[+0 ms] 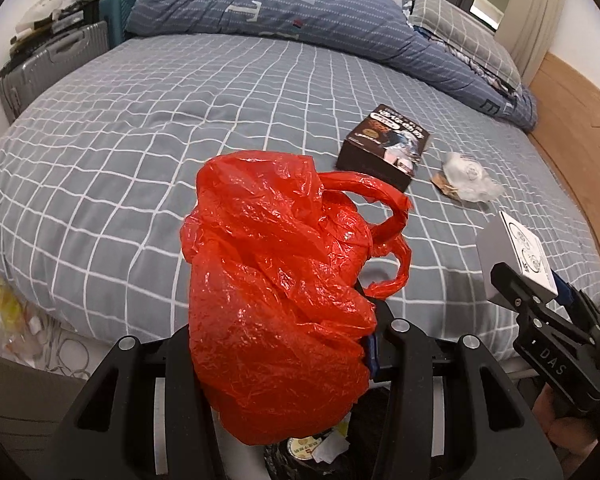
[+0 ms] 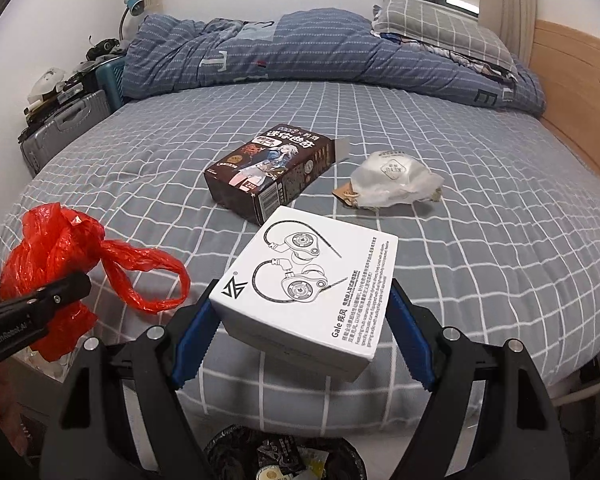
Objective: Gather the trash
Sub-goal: 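Lift the red bag and white box and carry both over the bin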
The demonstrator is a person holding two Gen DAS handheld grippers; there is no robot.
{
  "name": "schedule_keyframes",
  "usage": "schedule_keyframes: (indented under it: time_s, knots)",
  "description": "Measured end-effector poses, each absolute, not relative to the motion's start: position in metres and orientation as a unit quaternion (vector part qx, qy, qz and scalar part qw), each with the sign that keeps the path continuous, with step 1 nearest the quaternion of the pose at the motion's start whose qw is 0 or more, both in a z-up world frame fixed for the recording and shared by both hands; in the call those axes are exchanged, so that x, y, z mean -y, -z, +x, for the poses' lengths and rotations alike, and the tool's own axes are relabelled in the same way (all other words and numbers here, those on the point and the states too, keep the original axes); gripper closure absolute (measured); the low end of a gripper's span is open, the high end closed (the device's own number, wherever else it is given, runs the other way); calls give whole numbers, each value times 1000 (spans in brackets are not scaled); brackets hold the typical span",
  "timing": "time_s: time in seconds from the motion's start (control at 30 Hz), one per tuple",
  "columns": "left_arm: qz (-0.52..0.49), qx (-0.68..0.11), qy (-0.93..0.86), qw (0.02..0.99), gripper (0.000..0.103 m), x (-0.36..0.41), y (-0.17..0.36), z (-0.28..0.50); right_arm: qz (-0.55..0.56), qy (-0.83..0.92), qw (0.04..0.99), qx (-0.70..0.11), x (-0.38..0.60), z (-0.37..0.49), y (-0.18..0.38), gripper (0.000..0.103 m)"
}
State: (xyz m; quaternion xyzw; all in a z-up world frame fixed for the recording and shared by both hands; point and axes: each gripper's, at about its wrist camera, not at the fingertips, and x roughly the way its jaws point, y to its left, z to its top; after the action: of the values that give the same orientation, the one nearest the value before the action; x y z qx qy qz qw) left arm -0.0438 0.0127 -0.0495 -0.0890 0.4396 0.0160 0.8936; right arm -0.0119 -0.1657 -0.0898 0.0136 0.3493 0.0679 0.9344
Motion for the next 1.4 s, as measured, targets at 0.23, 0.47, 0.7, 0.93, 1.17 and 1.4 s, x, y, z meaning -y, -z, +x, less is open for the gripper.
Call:
schedule_keyframes:
  time_s: [0.23, 0.47, 0.7, 0.93, 1.17, 1.4]
  knots:
    - [-85, -445, -8, 891, 58, -2, 52, -68, 15, -69, 933, -352, 172, -36, 89, 27]
    - [-86, -450, -7, 889, 58, 2, 57, -90, 10, -76, 930, -359, 172, -59, 93, 27]
    - [-83, -457, -5, 885, 58, 11, 65, -115, 8, -80, 929, -361, 172, -81, 95, 27]
    - [-95, -468, -6, 878, 58, 12, 75, -139, -5, -85, 927, -364, 170, -105, 100, 27]
    - [-101, -476, -7, 874, 58, 14, 80, -161, -5, -84, 925, -370, 176, -127, 105, 27]
    - [-101, -493, -5, 864, 58, 21, 89, -182, -5, -80, 919, -386, 182, -148, 113, 27]
